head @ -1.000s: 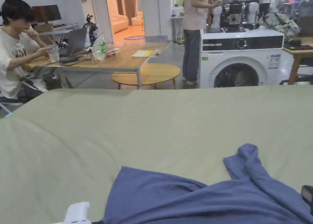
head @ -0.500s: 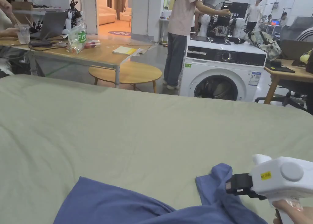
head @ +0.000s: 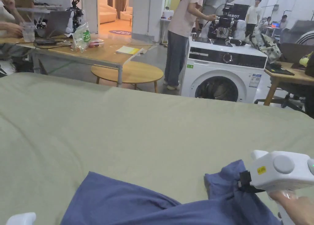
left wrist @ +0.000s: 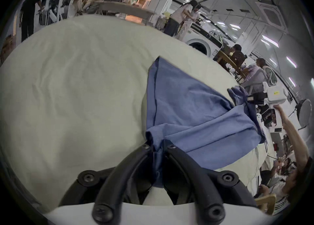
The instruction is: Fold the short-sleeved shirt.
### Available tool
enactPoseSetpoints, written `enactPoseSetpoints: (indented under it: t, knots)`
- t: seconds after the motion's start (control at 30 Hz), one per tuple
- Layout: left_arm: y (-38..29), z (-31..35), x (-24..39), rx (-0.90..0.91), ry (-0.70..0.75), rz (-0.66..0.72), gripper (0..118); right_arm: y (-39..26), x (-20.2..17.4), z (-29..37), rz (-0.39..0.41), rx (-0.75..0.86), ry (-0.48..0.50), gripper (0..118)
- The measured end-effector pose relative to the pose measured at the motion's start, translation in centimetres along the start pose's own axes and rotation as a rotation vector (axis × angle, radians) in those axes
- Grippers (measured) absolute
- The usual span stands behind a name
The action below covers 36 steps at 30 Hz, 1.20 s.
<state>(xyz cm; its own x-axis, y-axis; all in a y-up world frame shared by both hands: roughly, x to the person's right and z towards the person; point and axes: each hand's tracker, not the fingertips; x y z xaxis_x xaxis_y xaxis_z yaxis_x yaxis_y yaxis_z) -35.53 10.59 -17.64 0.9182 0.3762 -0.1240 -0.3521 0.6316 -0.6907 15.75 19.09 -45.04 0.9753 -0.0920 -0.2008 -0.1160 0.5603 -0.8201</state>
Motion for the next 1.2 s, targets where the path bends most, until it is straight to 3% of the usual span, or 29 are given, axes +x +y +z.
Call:
enactPoseSetpoints:
  t: [0.17, 0.27, 0.53, 0.9, 1.2]
  knots:
    - [2.9, 6.8, 2.9, 0.248, -0.1, -0.024, 4, 0.4, 0.2, 10.5, 0.017, 0.217, 0.015, 0]
    - [5.9, 11.2, 5.9, 0.402, -0.121, -0.118, 3, 0.7, 0.5, 17.7, 0.005, 0.341, 0.044, 0]
    - [19.3, 17.7, 11.3, 0.619, -0.147, -0.214, 3, 4.6, 0.6, 32.5, -0.012, 0.678, -0.006, 0]
    - [34.3, 19.1, 16.3, 0.711, -0.007, -0.289, 3, 17.6, -3.1, 36.0, 0.011, 0.841, -0.082, 0]
    - [41.9, 14.2, 17.9, 0.723, 0.026, -0.274, 3, 26.9, -4.0, 34.9, -0.005, 0.905, -0.133, 0]
